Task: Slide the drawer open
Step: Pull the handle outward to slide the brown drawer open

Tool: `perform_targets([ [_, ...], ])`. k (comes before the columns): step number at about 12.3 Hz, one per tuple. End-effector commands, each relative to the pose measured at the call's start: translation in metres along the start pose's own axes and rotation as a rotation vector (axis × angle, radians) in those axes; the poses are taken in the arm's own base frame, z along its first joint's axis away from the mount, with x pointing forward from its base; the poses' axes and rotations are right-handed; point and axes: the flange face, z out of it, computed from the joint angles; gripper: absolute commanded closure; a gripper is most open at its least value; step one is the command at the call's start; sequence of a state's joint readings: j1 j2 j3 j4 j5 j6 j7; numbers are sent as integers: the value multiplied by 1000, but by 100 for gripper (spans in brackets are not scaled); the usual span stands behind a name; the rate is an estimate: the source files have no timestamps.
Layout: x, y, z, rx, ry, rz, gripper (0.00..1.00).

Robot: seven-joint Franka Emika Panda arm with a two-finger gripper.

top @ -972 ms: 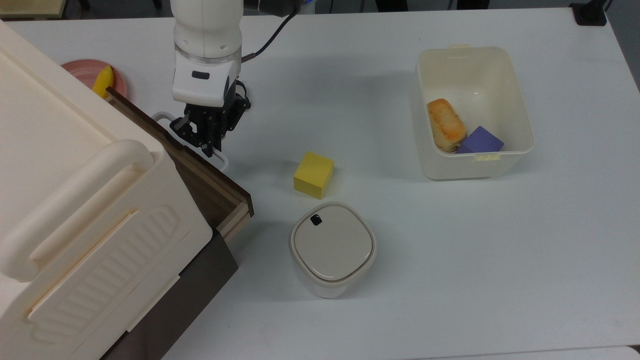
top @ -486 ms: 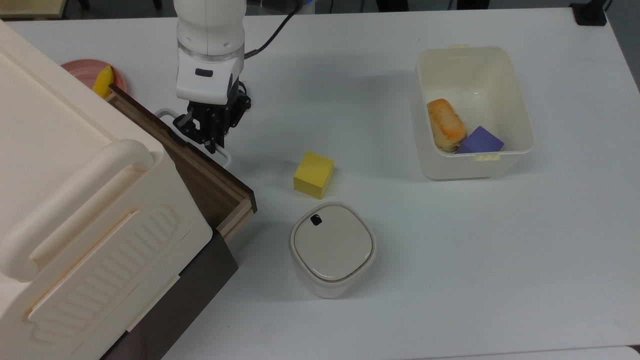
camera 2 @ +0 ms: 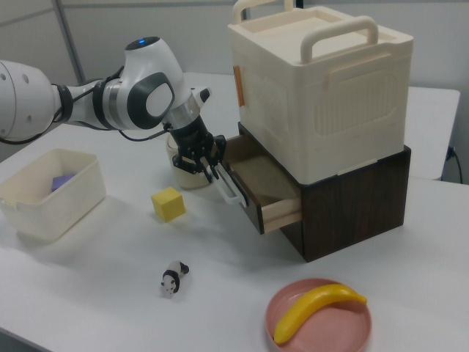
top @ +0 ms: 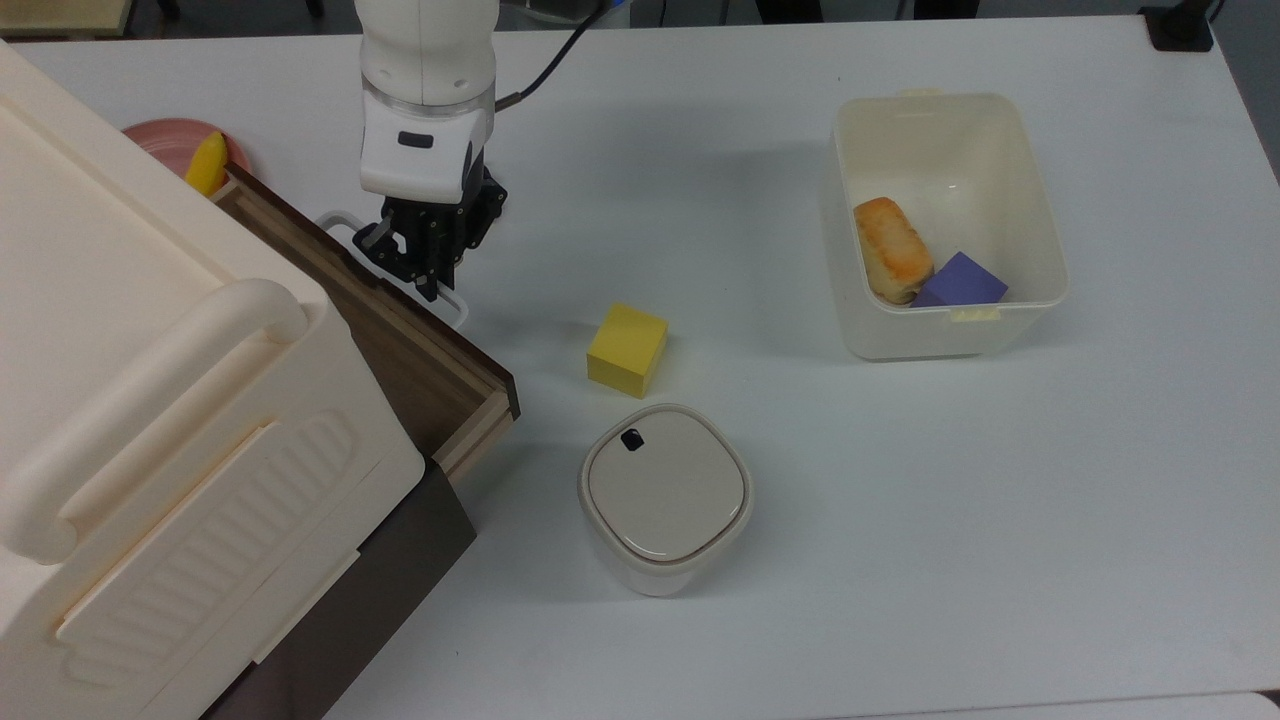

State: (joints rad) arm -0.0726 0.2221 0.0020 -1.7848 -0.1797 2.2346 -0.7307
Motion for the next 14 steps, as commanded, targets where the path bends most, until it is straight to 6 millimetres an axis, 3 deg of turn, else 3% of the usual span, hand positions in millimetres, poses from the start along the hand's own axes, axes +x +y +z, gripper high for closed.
perform_targets([
  [1,-1,-18,-12,19,0,-16,99],
  [6,0,-18,-9,23,-2,-11,93],
  [7,1,-18,-11,21,0,-12,87],
  [8,0,-17,-10,21,0,-1,73],
  [10,1,-17,-12,18,3,2,63],
  [14,2,-17,-14,18,5,3,63],
])
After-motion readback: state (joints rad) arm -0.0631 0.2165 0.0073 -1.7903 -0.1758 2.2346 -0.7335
